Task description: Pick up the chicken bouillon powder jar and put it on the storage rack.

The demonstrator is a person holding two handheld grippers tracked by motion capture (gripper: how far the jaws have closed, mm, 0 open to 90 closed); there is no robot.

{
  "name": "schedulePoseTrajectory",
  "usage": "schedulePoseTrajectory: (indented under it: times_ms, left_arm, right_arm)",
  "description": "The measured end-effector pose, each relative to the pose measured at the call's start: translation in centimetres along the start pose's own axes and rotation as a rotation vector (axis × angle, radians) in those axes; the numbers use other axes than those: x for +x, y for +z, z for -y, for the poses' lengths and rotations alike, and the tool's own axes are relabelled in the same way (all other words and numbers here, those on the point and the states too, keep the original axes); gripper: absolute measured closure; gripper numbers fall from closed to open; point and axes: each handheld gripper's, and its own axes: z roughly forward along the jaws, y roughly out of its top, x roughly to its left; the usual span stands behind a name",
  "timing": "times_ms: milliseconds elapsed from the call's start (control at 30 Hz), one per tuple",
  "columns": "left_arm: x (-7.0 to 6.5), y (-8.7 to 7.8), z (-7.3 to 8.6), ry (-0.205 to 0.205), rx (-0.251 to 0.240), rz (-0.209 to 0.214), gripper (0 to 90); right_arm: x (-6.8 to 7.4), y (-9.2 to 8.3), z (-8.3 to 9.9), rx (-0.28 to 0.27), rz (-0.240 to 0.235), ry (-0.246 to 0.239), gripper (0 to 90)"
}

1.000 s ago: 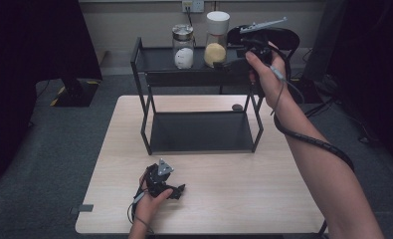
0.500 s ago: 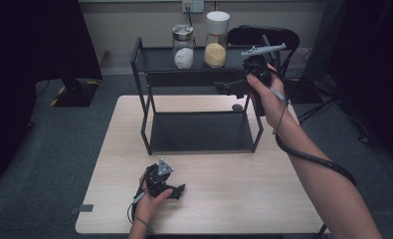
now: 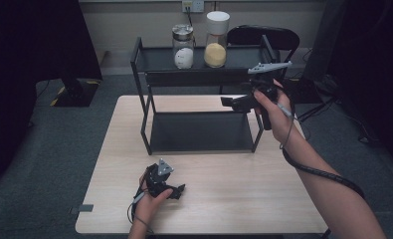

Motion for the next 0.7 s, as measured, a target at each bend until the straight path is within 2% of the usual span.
schedulePoseTrajectory:
  times_ms: [267,500,700]
  left_arm:
    - [0.0,0.0,0.0,0.0,0.0,0.0,0.0]
    - [0.0,0.0,0.0,0.0,0.002,0.001,0.0]
    - [0.0,0.0,0.0,0.0,0.001,0.001,0.0]
  right_arm:
    - [-0.4,-1.4,2.5,0.006,-0.002,0.003,0.8]
    - [-0.7,-2.1,4.3,0.036,-0.005,-0.002,1.0]
    - [-1.0,-2.6,6.1,0.04,-0.007,0.001,1.0]
